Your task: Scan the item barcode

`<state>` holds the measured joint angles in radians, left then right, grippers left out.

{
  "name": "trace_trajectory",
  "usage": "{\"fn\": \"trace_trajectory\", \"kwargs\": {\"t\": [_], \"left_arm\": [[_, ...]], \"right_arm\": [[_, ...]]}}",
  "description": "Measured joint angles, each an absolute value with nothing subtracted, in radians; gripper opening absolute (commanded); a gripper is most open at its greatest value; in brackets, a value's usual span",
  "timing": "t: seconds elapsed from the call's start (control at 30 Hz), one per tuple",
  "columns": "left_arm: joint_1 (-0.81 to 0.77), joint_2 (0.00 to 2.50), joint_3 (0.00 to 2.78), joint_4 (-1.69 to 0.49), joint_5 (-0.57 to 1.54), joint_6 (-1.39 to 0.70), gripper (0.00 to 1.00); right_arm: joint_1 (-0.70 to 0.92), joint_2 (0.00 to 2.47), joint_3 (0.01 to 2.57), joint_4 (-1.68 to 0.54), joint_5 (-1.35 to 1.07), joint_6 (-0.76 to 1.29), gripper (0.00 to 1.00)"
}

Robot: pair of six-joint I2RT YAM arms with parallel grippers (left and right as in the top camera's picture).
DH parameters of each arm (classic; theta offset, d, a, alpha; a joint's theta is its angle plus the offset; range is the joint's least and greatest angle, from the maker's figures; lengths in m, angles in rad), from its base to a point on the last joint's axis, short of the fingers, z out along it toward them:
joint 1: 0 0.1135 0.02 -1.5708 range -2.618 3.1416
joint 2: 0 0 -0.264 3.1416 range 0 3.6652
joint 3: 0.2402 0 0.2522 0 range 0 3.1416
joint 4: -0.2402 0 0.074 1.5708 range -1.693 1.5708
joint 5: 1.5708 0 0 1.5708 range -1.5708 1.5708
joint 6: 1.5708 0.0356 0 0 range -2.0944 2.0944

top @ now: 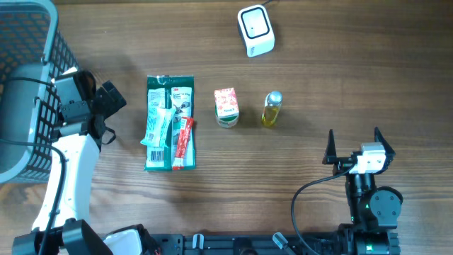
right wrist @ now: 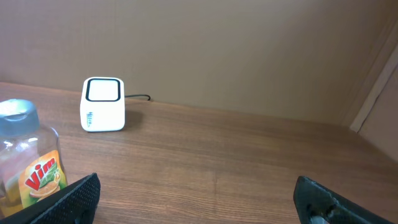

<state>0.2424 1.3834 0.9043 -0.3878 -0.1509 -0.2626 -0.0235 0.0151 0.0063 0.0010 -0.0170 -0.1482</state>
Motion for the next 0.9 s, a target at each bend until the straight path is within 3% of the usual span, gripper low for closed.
{"fn": "trace_trajectory", "kwargs": {"t": [0.9], "left_arm": [[0.242, 1.383, 0.904, -0.415, -0.151, -0.263, 1.0]], "right_arm": [[-0.023, 0.015, 0.006, 0.001, -0.017, -0.148, 1.0]]}}
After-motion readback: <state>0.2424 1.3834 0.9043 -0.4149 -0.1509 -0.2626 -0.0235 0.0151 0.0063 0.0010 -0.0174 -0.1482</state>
